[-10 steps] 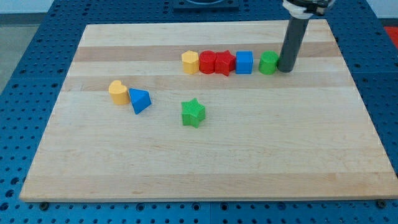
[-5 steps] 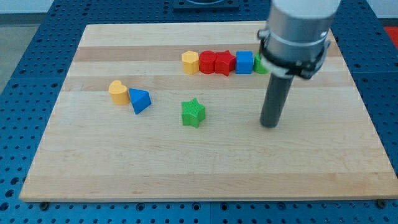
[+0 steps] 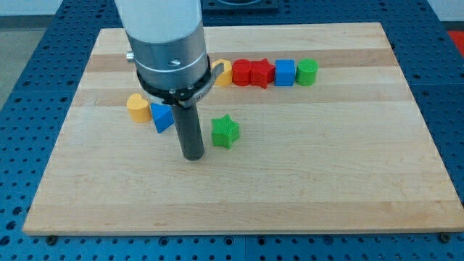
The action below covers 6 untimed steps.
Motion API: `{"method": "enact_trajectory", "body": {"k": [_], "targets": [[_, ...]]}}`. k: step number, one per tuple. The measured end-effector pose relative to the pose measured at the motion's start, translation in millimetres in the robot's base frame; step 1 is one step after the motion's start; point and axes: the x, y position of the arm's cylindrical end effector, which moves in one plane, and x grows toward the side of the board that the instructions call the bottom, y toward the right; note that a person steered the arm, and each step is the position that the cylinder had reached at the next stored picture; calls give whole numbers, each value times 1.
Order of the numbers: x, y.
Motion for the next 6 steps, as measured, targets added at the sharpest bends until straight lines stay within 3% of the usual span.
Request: {"method": "enact_trajectory", "body": {"k": [6], "targets": [[-36,94]]}}
